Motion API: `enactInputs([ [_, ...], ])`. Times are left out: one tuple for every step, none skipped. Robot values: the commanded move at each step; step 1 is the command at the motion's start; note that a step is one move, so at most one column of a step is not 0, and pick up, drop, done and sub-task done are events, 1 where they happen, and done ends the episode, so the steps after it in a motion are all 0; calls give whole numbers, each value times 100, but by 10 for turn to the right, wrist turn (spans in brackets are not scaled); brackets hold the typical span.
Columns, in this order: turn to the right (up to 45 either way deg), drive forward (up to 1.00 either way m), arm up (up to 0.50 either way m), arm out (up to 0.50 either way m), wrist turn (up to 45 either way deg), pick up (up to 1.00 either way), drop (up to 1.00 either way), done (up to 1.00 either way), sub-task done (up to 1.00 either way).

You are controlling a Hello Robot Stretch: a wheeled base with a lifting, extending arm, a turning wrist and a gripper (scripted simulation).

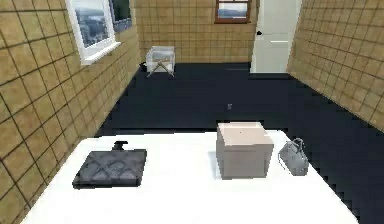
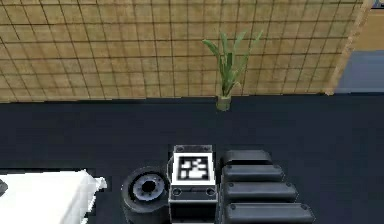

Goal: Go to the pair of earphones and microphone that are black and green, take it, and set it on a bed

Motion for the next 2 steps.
enactInputs([
  [360, 0, 0, 0, 0, 0, 0, 0, 0],
  [-450, 0, 0, 0, 0, 0, 0, 0, 0],
])
